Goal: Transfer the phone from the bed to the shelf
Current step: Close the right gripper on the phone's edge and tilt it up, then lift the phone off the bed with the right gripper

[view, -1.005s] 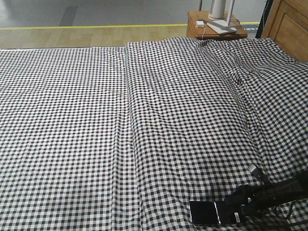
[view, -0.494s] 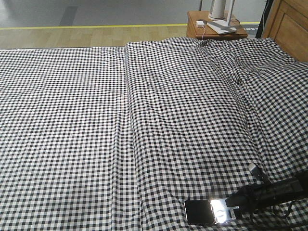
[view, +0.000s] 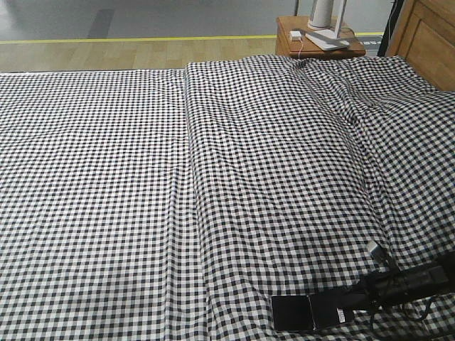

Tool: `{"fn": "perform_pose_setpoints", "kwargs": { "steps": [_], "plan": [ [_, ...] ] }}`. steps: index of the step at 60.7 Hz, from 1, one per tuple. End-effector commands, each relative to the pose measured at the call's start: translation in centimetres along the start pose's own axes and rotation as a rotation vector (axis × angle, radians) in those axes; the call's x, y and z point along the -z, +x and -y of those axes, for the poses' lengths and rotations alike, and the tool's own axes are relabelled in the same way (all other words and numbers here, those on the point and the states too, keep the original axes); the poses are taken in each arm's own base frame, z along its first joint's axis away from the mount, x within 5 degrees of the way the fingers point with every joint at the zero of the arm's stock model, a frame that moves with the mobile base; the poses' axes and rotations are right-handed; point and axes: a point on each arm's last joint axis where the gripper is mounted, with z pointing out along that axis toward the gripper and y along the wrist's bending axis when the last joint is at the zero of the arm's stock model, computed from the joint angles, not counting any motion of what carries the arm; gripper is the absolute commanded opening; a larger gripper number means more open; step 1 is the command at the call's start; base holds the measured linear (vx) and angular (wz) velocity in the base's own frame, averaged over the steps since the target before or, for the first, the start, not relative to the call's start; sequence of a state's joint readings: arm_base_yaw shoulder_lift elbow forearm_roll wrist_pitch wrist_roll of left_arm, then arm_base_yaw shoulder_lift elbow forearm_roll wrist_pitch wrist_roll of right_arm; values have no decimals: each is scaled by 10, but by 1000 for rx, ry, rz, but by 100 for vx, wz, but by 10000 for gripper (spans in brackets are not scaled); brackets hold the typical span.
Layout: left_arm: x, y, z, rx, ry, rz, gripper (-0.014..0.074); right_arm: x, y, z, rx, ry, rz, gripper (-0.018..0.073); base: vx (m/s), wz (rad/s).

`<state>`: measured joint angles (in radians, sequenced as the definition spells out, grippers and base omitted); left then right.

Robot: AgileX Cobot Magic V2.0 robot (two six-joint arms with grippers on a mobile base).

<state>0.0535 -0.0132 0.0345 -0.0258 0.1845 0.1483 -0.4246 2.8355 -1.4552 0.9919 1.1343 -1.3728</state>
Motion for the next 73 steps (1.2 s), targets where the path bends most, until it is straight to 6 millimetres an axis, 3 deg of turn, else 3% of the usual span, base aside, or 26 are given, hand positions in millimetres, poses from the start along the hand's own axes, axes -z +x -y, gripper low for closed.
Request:
{"fn": "perform_pose_setpoints", "kwargs": {
  "steps": [1, 29, 46, 59, 73],
  "plan": [
    [3, -14, -2, 14, -7, 108, 1, 16, -12, -27, 57, -123, 6, -10, 0, 0],
    [3, -14, -2, 14, -7, 108, 1, 54, -36, -64, 124, -51, 38, -5, 0, 0],
    [3, -14, -2, 14, -7, 108, 1, 75, -34, -103, 189, -36, 77, -5, 0, 0],
    [3, -14, -2, 14, -7, 108, 1, 104, -41, -147, 265, 14, 137, -5, 0, 0],
    [3, -14, -2, 14, -7, 108, 1, 140, -40, -211, 367, 75, 231, -5, 0, 0]
  ]
}}
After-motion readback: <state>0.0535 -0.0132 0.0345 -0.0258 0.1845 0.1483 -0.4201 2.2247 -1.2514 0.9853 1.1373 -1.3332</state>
